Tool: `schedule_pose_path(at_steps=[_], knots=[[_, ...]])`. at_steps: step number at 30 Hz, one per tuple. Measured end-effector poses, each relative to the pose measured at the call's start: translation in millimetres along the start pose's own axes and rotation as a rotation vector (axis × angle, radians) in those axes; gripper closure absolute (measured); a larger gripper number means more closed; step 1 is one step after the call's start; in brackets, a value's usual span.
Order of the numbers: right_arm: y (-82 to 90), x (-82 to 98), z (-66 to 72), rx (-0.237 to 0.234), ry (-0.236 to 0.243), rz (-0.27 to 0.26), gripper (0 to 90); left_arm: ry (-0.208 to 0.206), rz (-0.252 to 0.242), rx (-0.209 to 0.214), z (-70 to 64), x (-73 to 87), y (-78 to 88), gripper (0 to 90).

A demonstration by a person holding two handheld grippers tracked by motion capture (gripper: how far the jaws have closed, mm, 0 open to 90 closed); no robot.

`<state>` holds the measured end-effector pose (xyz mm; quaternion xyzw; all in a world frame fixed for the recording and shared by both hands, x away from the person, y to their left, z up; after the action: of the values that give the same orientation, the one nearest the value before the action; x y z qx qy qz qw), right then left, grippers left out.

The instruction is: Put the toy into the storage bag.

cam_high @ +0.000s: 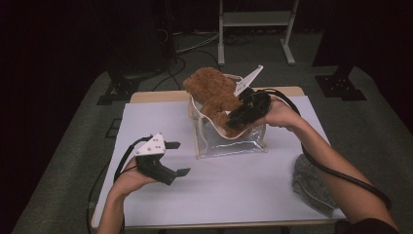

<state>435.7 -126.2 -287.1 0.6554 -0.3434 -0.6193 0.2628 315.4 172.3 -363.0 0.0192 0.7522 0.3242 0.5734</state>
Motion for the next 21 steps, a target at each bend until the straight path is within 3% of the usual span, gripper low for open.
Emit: schedule_pose_path(at_steps=[9, 14, 18, 21], knots=[[-13.1, -4.8, -17.4, 0.071, -0.008, 0.068, 73.5, 0.005, -0.001, 0.009, 0.2, 2.1, -1.5, 9.0], [-21.0, 0.3, -21.9, 0.086, -0.048, 0.092, 76.0, -0.011, 0.001, 0.015, -2.2, -2.7, -4.4, 9.0], [-18.6, -0.5, -22.1, 0.081, -0.049, 0.088, 74.6, -0.016, -0.002, 0.019, -4.8, -7.4, -9.2, 9.1], [-9.7, 0.4, -18.3, 0.072, -0.050, 0.051, 71.6, -0.036, -0.005, 0.023, -5.9, -14.6, -14.1, 11.5]])
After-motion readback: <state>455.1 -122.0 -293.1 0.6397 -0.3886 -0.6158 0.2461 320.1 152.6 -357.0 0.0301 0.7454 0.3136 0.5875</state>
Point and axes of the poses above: each handheld gripper's, and its own axes: y roughly backward along the jaws, x roughly out of its underside, z roughly to its left, the point moved 1 cm from there along -y, roughly forward along the jaws, and after that the axes turned 13 degrees about y, right-handed, at the moved point
